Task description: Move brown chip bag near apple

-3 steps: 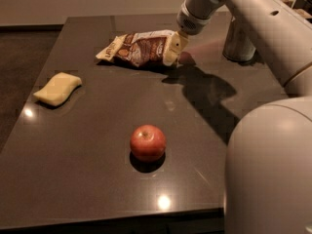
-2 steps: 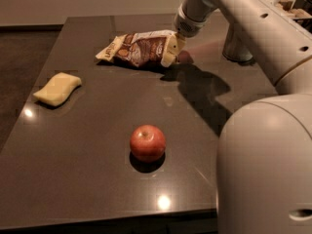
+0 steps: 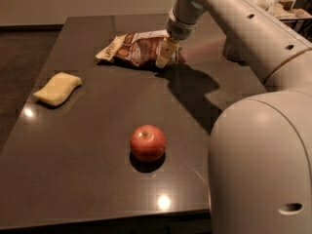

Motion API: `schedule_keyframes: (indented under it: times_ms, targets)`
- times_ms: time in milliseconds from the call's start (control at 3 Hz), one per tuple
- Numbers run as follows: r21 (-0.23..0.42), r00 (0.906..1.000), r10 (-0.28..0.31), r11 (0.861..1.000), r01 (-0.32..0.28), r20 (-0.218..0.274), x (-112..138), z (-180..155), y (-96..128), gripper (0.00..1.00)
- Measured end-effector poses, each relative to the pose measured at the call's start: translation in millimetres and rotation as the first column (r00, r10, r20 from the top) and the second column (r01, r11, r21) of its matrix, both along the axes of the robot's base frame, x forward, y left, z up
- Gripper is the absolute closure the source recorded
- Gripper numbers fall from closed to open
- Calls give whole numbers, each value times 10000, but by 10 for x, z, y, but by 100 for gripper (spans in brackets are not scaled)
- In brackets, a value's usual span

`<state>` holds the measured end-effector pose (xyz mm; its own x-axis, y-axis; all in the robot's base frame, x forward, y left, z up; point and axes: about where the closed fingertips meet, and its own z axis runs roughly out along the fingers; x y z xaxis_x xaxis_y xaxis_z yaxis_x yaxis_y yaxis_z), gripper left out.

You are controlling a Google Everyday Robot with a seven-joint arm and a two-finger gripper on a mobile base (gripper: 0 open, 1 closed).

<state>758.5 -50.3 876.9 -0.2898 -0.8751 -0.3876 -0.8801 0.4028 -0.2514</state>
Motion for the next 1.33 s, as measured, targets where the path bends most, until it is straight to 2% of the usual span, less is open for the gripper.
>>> schedule_keyframes:
  times_ms: [667, 1000, 1333]
  targets:
    - [24, 9993, 253, 9997, -252, -278, -106, -51, 189, 64]
    - [16, 9983, 527, 9986, -527, -259, -263, 73, 181, 88]
    - [46, 9972, 736, 9973, -735, -102, -515, 295, 33, 100]
